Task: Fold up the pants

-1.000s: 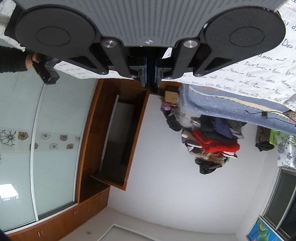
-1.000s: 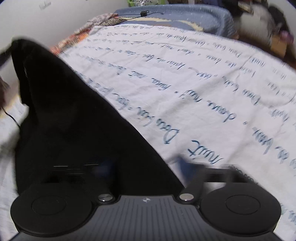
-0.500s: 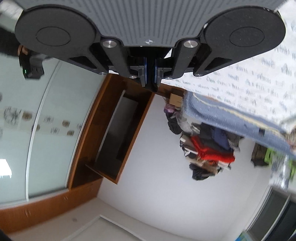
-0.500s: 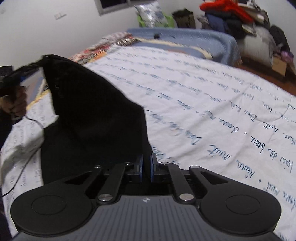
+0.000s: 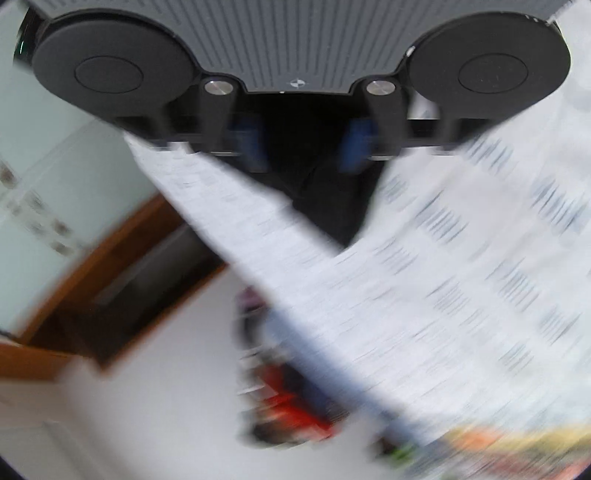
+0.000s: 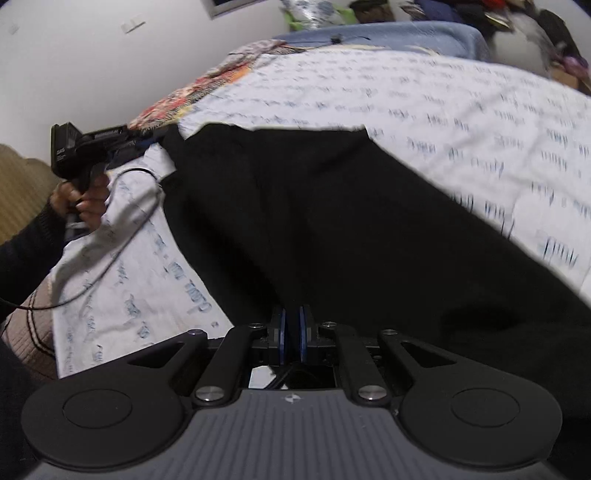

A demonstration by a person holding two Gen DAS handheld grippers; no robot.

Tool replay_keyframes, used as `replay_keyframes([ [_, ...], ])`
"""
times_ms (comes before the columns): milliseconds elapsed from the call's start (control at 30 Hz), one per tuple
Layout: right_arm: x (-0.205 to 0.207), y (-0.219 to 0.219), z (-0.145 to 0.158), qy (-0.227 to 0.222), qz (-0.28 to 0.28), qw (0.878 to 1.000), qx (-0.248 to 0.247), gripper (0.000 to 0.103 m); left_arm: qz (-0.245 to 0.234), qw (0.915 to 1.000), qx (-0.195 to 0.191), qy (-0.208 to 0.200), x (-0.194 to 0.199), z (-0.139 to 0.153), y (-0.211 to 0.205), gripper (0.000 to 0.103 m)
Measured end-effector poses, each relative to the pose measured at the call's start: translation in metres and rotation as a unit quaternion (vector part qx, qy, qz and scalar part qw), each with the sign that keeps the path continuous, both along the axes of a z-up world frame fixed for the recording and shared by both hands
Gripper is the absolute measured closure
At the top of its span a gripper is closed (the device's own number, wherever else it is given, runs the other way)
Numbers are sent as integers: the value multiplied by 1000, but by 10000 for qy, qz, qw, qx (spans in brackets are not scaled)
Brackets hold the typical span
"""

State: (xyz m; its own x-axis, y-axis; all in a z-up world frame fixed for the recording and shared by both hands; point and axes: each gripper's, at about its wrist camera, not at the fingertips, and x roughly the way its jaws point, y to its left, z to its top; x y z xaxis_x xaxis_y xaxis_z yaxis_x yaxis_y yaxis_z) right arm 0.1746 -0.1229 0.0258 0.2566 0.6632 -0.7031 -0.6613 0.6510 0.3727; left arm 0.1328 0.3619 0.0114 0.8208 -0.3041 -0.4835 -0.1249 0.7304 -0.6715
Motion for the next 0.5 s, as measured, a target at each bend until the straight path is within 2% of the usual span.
replay_keyframes([
  [33,1,1,-3,12,-57,10000,42,96,158,9997,-151,115,-6,-3,6,30],
  [167,2,6,-2,-21,-137,9997,182,96,391,9981,-463,130,-31,10,16,30],
  [233,2,7,2,-79,-155,9995,253,96,518,9945,-898,151,-45,12,19,30],
  [267,4,7,5,-105,-165,9993,314,96,577,9906,-1223,192,-54,8,18,30],
  [367,11,5,13,-133,-278,9981,532,96,829,9718,-2183,330,-66,-5,9,30],
  [433,16,4,16,-130,-332,9973,642,96,1034,9619,-2511,335,-69,-10,6,29],
  [500,19,4,19,-135,-358,9968,701,96,1130,9554,-2699,390,-66,-16,6,29],
])
